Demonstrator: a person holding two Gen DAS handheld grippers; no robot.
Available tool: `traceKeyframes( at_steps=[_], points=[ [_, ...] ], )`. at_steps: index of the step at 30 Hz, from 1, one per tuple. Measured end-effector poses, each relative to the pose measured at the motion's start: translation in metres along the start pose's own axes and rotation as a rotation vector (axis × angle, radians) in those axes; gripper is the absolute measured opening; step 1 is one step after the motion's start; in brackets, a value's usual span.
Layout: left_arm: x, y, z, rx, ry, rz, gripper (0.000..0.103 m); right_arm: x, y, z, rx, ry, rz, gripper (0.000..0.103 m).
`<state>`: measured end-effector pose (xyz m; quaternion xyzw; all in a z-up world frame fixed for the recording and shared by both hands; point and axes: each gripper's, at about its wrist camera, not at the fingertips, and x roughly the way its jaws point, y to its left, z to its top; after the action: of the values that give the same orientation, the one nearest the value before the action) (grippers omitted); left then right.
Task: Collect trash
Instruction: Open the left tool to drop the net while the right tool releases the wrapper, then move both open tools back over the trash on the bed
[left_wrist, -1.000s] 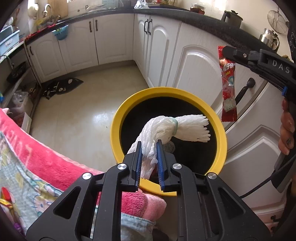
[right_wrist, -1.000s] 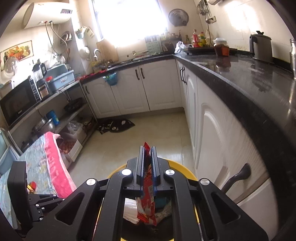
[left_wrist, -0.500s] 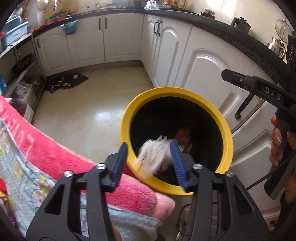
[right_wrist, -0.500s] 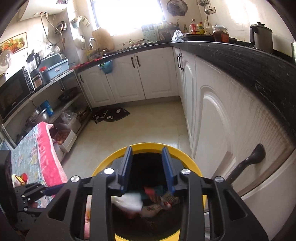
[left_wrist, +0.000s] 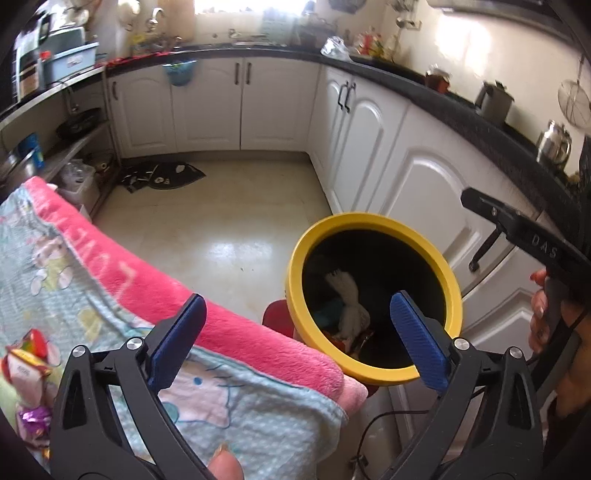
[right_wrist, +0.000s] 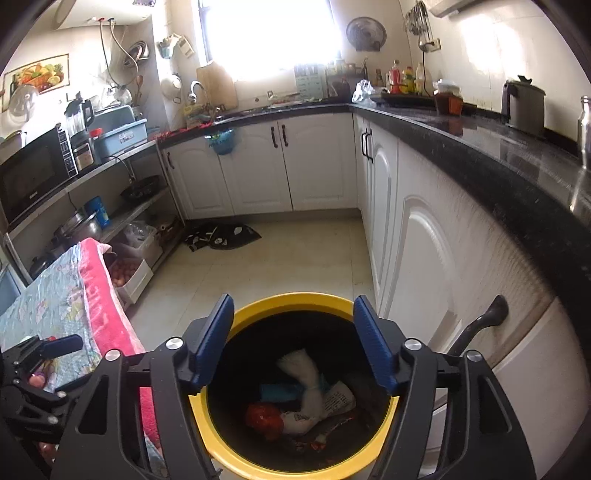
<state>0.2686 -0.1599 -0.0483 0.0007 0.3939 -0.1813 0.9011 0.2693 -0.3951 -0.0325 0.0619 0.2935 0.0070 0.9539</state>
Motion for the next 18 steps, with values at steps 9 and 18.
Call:
traceKeyframes(
  at_steps=[9,18],
  points=[
    [-0.056,0.025,-0.010,-0.086,-0.094,0.026,0.092,-0.029,0.018,0.006,-0.031,-0.050,0.038,0.075],
    [-0.099,0.056,-0.022,-0.177,-0.153,0.041,0.092,-0.054,0.048,0.014,-0.082,-0.085,0.103,0.076]
  ],
)
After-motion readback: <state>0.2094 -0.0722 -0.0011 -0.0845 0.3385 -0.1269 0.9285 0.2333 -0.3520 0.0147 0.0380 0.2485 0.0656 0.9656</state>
